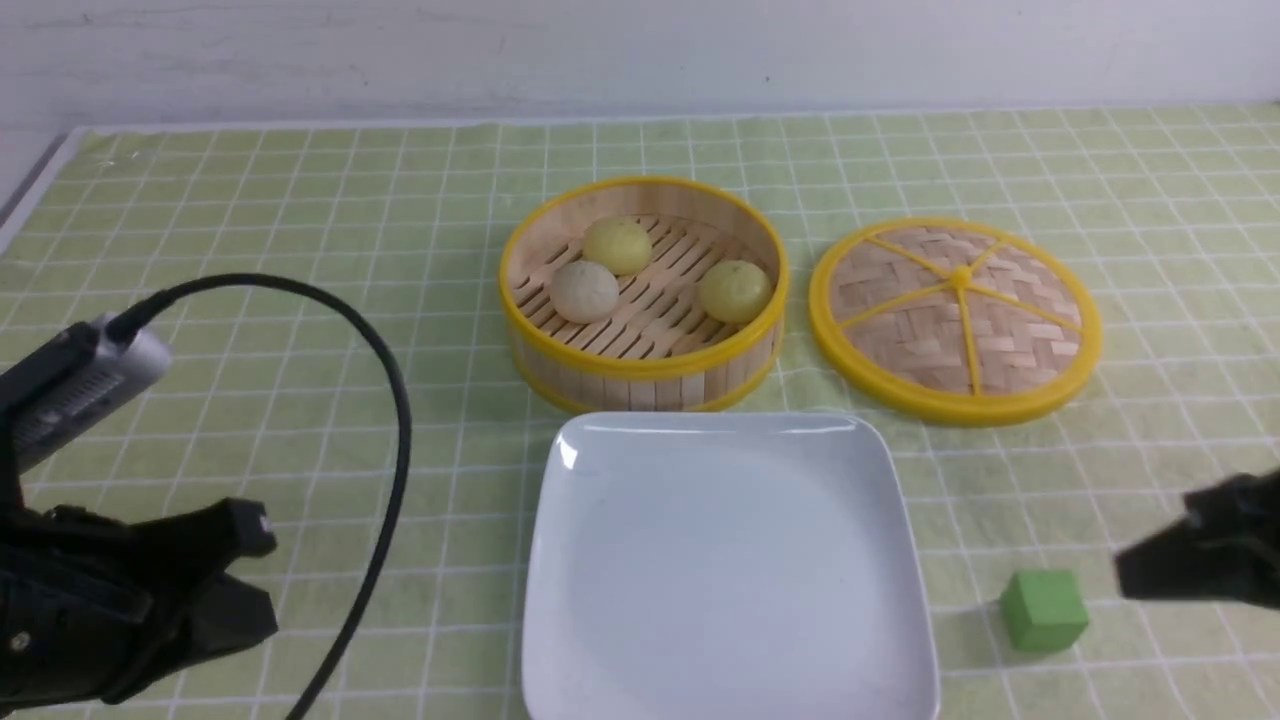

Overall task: Put the steamed buns into the plate on the green tablecloth.
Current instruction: 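Reach toward a bun in the bamboo steamer with the right gripper, then move the steamed bun from the bamboo steamer onto the white plate with the right gripper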

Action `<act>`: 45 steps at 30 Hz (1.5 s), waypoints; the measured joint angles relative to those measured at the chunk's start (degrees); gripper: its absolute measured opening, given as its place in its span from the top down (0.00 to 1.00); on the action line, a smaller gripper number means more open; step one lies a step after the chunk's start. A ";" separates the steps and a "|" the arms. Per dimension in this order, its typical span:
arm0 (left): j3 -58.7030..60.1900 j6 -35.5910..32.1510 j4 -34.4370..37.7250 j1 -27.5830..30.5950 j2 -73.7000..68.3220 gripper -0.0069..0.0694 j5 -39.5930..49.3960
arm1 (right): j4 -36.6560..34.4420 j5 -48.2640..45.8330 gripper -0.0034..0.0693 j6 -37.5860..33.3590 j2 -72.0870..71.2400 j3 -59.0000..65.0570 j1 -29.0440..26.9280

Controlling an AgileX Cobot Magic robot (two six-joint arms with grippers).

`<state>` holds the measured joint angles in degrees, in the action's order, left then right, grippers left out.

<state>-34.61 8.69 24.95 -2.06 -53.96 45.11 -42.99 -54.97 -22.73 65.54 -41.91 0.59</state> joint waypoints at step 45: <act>-0.45 -2.79 -2.38 0.00 -6.05 0.70 -3.71 | 23.17 21.11 0.93 4.23 53.16 -61.93 21.73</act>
<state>-35.06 5.90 22.57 -2.06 -60.01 41.41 -19.83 -33.86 -18.51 118.69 -103.84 22.32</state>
